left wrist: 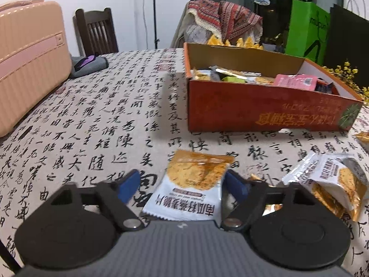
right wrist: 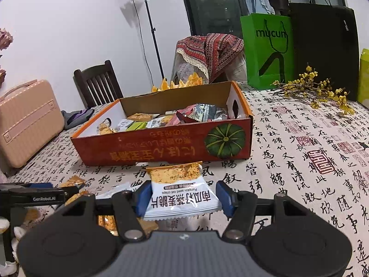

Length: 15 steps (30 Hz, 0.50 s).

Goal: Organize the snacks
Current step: 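Lift the crisp packet with the right gripper while the left grasps another crisp packet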

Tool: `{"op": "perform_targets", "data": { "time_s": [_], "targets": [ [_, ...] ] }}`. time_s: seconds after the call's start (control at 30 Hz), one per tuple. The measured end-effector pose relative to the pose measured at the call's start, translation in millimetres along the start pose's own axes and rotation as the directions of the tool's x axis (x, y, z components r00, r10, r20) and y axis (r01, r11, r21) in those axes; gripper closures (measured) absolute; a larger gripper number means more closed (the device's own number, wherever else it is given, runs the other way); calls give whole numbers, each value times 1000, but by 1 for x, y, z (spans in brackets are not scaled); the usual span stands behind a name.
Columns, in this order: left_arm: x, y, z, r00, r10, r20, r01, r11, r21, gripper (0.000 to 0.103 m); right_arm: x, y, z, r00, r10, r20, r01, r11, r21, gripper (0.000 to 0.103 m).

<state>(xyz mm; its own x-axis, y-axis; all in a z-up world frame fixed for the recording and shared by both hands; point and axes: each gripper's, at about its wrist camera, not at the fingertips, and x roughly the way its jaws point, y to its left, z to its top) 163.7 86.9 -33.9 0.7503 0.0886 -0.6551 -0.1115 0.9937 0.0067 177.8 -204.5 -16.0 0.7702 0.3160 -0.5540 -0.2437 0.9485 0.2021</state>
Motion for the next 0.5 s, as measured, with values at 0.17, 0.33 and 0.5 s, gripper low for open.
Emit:
{"op": "perform_targets", "data": {
  "time_s": [0.17,0.33,0.5],
  "targets": [
    [-3,-2,0,999,-26,19,26,1000,8,48,-2,-2,-2,1000,8,-1,-8,1000,5,44],
    [-7,-4,-2,999,-23,32,23,1000,9,51,-3,-3,-4,1000,15,3,-15,1000,16,44],
    [-17,-3,-4,998,-17,60,17,1000,-3,52,-7,-4,-3,1000,27,12,-27,1000,16,44]
  ]
}}
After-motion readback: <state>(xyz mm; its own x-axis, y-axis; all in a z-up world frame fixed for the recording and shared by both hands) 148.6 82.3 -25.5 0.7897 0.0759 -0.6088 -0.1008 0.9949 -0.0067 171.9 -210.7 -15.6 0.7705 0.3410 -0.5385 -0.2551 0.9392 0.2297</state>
